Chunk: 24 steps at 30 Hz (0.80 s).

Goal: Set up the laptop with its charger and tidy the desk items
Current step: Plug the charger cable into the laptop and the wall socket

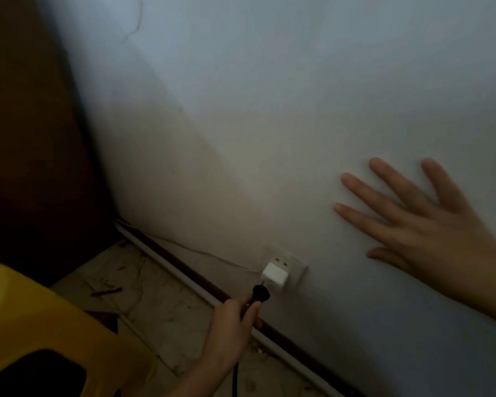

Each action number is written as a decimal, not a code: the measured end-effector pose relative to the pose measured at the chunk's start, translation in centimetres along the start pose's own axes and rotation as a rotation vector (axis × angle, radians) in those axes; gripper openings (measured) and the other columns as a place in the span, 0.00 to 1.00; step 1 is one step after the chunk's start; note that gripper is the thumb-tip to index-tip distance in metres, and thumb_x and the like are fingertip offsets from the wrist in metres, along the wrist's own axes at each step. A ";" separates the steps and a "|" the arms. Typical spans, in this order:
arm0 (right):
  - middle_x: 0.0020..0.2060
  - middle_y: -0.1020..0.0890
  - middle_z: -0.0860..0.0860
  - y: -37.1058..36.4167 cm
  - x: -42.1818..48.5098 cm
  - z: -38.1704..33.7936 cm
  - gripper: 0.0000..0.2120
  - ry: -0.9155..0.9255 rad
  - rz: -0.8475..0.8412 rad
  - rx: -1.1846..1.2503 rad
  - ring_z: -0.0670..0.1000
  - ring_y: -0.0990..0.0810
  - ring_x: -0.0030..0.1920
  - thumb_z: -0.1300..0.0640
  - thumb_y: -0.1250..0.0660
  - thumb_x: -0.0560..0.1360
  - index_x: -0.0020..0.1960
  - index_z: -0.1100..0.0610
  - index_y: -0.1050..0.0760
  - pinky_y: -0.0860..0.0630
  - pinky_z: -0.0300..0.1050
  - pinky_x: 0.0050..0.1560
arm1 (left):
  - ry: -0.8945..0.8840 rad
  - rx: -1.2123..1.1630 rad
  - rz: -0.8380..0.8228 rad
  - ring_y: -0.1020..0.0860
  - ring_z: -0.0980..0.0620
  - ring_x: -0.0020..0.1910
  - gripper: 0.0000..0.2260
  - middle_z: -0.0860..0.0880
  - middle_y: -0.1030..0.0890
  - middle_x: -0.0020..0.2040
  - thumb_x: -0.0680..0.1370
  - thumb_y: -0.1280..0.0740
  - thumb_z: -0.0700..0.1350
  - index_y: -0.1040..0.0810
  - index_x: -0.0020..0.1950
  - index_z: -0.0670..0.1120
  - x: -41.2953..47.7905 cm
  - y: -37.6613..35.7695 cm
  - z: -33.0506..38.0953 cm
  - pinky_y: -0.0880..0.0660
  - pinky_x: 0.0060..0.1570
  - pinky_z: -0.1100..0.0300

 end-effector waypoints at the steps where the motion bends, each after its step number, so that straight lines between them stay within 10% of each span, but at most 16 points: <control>1: 0.78 0.43 0.55 -0.1 0.0 0.1 0.34 0.007 -0.002 -0.011 0.59 0.48 0.78 0.45 0.40 0.71 0.75 0.53 0.36 0.59 0.62 0.75 | -0.005 0.012 0.004 0.25 0.67 0.29 0.09 0.56 0.21 0.30 0.79 0.38 0.49 0.23 0.40 0.54 0.2 0.0 -0.1 0.33 0.29 0.73; 24: 0.78 0.42 0.55 -0.2 -0.1 0.3 0.34 0.016 0.027 -0.059 0.60 0.47 0.78 0.42 0.37 0.71 0.75 0.52 0.36 0.58 0.62 0.75 | -0.107 0.020 0.013 0.24 0.66 0.30 0.09 0.55 0.19 0.32 0.80 0.40 0.51 0.20 0.47 0.52 0.7 -1.6 -1.7 0.34 0.29 0.72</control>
Point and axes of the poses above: each hand's wrist, its own x-axis towards the middle knuckle, its own y-axis out of the back of the hand, z = x × y, the point moved 5 cm from there along x, towards the middle knuckle
